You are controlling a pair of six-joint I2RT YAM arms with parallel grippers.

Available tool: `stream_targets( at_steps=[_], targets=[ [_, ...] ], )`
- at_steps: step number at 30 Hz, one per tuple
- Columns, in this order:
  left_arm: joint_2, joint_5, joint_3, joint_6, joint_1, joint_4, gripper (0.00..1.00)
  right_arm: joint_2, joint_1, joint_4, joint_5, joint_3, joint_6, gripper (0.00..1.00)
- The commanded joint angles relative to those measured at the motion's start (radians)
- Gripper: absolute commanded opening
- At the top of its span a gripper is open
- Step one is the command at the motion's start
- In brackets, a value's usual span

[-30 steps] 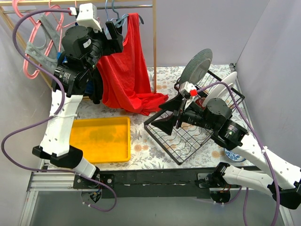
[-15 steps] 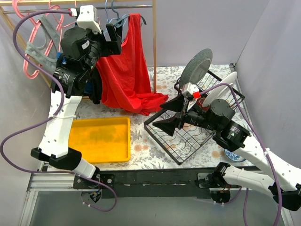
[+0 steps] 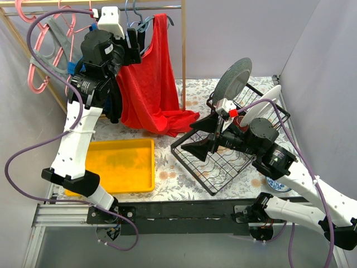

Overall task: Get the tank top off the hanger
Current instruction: Pick up the hanger from the clothesline.

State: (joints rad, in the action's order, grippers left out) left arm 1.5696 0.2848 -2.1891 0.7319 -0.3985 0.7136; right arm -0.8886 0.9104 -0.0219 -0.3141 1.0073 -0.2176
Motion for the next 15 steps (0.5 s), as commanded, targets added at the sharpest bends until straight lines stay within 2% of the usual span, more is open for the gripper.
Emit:
stream_targets(
  at_steps=[1, 3, 7, 11, 15],
  targets=[
    [-0.032, -0.036, -0.005, -0.002, 0.004, 0.008, 0.62, 0.025, 0.002, -0.055, 0.013, -0.012, -0.005, 0.98],
    [-0.037, -0.061, 0.008, 0.000, 0.004, -0.008, 0.55, 0.025, 0.002, -0.055, 0.020, -0.015, -0.005, 0.98],
    [-0.045, -0.111, 0.035, 0.008, 0.004, -0.031, 0.50, 0.025, 0.002, -0.059, 0.023, -0.018, -0.008, 0.98],
    [-0.039, -0.124, 0.057, 0.006, 0.004, -0.043, 0.50, 0.033, 0.002, -0.058, 0.029, -0.024, -0.009, 0.98],
    [-0.007, -0.076, 0.052, -0.017, 0.003, -0.037, 0.55, 0.045, 0.002, -0.053, 0.046, -0.027, -0.006, 0.98]
  ],
)
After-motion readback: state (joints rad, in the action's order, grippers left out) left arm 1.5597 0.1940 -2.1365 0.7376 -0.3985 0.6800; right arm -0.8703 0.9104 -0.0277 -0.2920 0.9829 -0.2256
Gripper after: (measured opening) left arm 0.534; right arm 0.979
